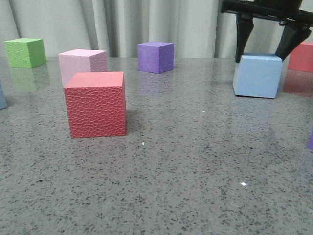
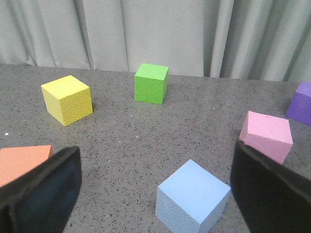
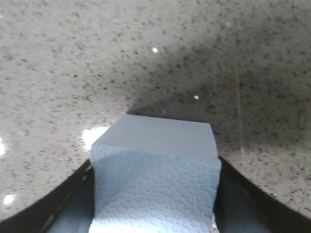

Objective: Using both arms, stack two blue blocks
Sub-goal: 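Close the right gripper on the light-blue cube and lift it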

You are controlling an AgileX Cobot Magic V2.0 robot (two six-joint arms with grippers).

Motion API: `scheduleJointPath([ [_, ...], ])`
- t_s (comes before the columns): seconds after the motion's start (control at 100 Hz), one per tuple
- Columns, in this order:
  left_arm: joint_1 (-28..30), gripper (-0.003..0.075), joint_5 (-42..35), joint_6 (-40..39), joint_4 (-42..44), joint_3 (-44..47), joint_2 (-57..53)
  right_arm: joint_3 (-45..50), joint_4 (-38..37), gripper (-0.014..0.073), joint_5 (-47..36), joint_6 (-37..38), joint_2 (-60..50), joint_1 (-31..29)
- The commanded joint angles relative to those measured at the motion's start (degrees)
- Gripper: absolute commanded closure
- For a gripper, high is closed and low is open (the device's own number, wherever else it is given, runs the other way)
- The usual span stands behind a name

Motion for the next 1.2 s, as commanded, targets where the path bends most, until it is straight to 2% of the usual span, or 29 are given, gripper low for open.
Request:
scheduleJointPath([
  [0.0, 0.28, 0.012, -4.6, -0.14, -0.48, -2.23, 0.41, -4.23, 1.57, 0.0319, 5.23, -1.14, -4.1, 1.51],
  [0.23, 0.28, 0.012, -4.6, -0.14, -0.48, -2.23, 0.41, -9.42, 1.57, 0.0319, 5.18, 0.71, -3.23, 7.78],
  [0.6, 0.28, 0.012, -4.6, -0.14, -0.48, -2.23, 0.41, -16.98, 2.07, 0.0319, 4.47, 7.96, 3.65, 16.49],
  [1.19, 0.28, 0.0122, -4.6, -0.14, -1.95, -2.23, 0.41, -18.51, 3.14, 0.0316, 1.96, 7.96, 5.51, 17.43],
])
